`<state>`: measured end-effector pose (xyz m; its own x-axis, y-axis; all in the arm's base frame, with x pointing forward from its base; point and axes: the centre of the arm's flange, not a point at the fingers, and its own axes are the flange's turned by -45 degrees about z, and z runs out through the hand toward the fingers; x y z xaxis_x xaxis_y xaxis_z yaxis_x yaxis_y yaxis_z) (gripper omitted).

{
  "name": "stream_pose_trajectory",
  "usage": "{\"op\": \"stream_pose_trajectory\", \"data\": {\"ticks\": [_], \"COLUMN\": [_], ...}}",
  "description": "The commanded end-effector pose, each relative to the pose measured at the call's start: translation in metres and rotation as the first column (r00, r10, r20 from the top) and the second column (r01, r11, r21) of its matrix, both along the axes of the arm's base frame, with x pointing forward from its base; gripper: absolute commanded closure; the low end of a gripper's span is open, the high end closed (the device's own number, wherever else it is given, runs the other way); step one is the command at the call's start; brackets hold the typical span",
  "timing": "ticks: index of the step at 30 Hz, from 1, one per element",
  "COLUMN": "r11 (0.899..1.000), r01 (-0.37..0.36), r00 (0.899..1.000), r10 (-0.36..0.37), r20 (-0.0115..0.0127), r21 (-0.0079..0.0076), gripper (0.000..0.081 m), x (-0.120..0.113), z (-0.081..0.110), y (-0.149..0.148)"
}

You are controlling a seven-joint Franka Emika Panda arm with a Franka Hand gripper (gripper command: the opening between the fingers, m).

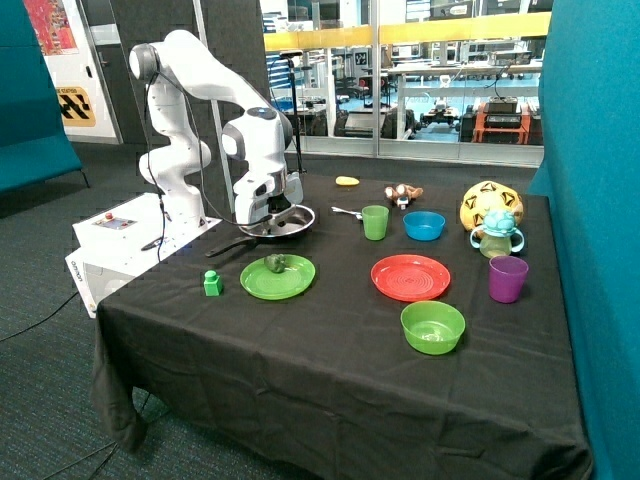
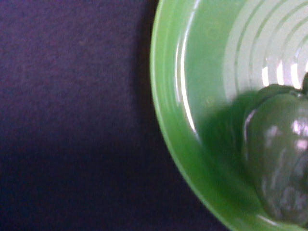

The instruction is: Cook the capsicum and place it on a plate

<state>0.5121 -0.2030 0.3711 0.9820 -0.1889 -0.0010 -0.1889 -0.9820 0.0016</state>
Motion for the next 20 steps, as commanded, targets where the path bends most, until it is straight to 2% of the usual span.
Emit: {"op": "stream_pose_trajectory", "data": {"ticks": [1,20], "r11": [1.0,0.997], "r01": [-0.026,-0.078], "r00": [1.0,0.997], "r10": [0.026,0.078], "r20": [0.0013,0.0013], "r21": [0.0014,0.0014], "gripper": [0.0024,0.0033], "x": [-0.006,-0.006], "z": [0.01,0.022], "y": [0.006,0.018]}}
